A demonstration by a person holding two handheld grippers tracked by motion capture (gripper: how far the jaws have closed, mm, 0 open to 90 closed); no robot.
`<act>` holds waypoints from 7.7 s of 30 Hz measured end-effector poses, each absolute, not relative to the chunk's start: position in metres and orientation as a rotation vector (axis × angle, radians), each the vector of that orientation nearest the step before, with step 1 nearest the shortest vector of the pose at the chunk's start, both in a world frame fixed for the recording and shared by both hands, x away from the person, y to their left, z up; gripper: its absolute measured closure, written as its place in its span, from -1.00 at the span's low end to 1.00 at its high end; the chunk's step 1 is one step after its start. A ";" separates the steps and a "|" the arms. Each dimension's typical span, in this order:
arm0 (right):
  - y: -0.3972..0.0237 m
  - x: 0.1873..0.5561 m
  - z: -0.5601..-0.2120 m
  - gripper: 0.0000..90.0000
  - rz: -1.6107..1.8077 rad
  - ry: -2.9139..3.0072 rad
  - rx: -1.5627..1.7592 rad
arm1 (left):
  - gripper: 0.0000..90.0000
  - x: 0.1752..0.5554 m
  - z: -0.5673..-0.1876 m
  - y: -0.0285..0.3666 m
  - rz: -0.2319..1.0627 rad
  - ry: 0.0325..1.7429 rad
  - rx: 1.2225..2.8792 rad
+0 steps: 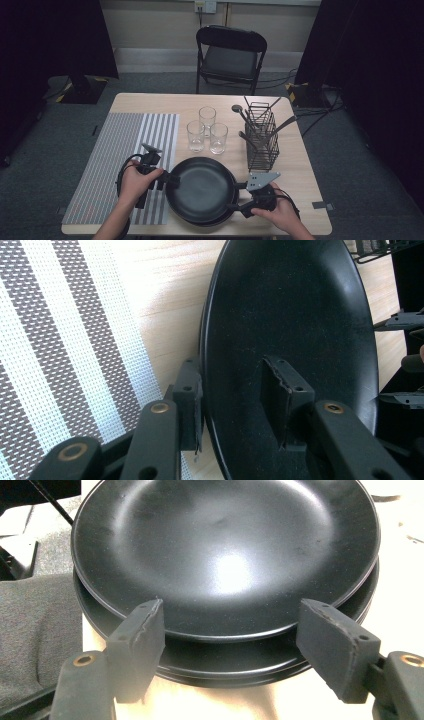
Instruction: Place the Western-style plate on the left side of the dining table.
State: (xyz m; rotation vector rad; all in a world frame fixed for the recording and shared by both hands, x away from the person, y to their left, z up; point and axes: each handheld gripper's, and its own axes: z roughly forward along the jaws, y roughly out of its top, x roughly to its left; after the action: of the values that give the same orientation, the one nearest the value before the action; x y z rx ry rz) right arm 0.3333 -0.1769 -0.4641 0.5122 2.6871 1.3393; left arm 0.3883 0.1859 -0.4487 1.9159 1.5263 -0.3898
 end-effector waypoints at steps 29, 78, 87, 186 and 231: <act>-0.172 0.337 -0.466 -0.45 1.354 2.677 0.513 | 0.39 0.389 -0.452 0.189 -0.378 1.544 1.881; -0.164 0.337 -0.472 -0.46 1.304 2.682 0.483 | 0.50 0.382 -0.426 0.192 -0.300 1.486 1.891; -0.163 0.335 -0.472 -0.46 1.281 2.681 0.465 | 0.58 0.385 -0.418 0.187 -0.305 1.502 1.974; -0.216 0.337 -0.469 -0.68 1.311 2.607 0.507 | 0.79 0.421 -0.328 0.156 -0.282 1.535 2.218; -0.230 0.339 -0.500 -0.69 1.144 2.634 0.645 | 0.77 0.440 -0.286 0.212 -0.220 1.682 2.081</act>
State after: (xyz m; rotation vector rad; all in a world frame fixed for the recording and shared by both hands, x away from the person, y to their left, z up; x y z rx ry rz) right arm 0.3395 -0.2297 -0.5000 0.6448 2.6344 1.1438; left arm 0.4405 0.2115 -0.2865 2.0808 1.6824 -0.2203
